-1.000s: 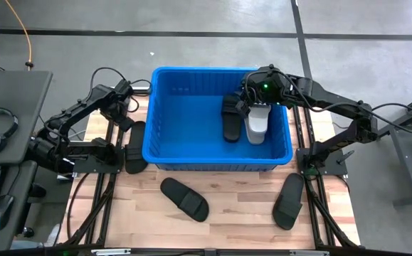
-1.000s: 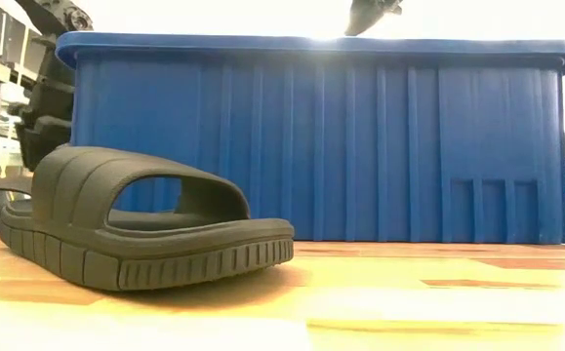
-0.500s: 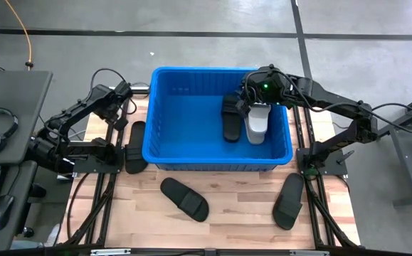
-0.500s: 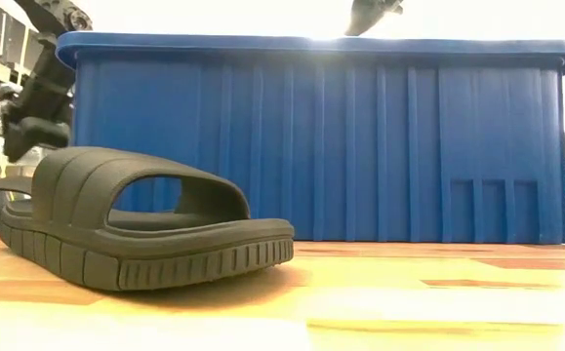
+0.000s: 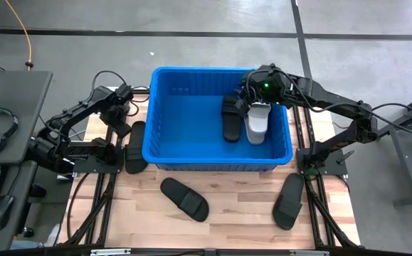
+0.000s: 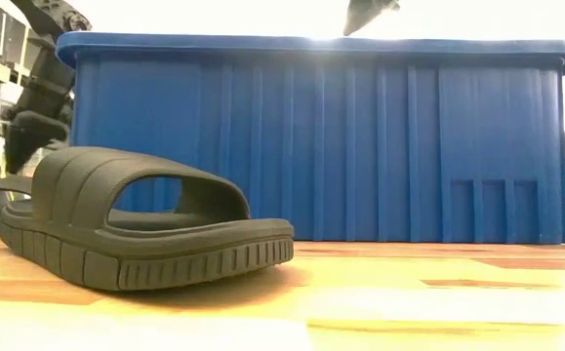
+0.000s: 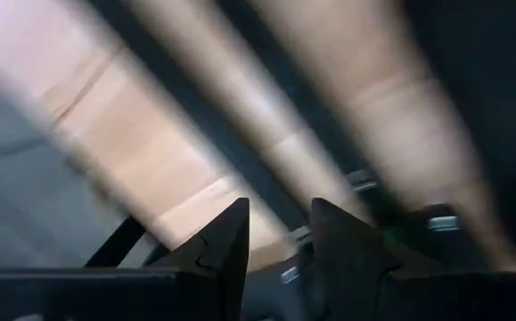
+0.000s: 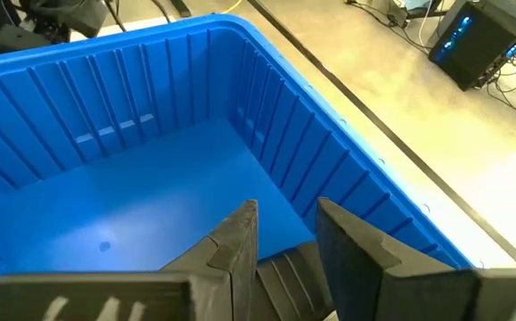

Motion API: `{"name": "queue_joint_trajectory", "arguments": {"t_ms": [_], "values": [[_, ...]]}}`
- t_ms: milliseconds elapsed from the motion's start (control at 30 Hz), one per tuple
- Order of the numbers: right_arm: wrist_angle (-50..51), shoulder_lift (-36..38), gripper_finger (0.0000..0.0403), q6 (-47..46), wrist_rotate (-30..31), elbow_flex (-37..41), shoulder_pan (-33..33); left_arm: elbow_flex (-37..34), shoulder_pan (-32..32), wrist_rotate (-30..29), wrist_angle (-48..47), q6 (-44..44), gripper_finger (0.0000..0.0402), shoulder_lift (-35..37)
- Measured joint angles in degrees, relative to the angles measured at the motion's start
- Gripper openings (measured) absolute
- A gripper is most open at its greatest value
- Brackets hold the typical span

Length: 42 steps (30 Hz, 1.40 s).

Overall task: Pick and place slides into bin
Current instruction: Put the left black slide into the blue bin

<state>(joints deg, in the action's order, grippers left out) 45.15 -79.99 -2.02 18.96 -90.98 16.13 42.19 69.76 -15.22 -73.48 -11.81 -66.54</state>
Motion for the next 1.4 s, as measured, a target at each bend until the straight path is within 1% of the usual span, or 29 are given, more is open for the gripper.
{"name": "queue_joint_trajectory", "arguments": {"t_ms": [133,333,633,700,833,933,1200,1400], "values": [[0.0,0.0,0.0105,0.0,0.0,0.0,0.0,0.0,0.0,8.9,2.6,-4.6,0.0111,0.0],[0.0,0.0,0.0105,0.0,0.0,0.0,0.0,0.0,0.0,11.1,2.5,-6.3,0.0110,-2.5],[0.0,0.0,0.0105,-0.6,-0.1,0.0,0.0,0.0,0.0,23.3,3.1,-20.2,0.0111,-8.6],[0.0,0.0,0.0105,-0.8,-0.1,0.0,0.0,0.0,0.0,26.7,3.1,-23.1,0.0111,-8.8],[0.0,0.0,0.0105,-1.0,-0.1,0.0,0.0,0.1,0.0,35.4,2.4,-26.9,0.0111,-8.9],[0.0,0.0,0.0105,-1.0,-0.1,0.0,0.0,0.2,0.0,38.7,1.1,-30.6,0.0111,-8.9],[0.0,0.0,0.0105,-1.0,-0.1,0.0,0.0,0.2,0.0,39.9,0.6,-36.1,0.0111,-8.9],[0.0,0.0,0.0105,-1.0,-0.4,0.0,0.0,0.2,0.0,40.9,0.8,-36.9,0.0111,-11.5]]}}
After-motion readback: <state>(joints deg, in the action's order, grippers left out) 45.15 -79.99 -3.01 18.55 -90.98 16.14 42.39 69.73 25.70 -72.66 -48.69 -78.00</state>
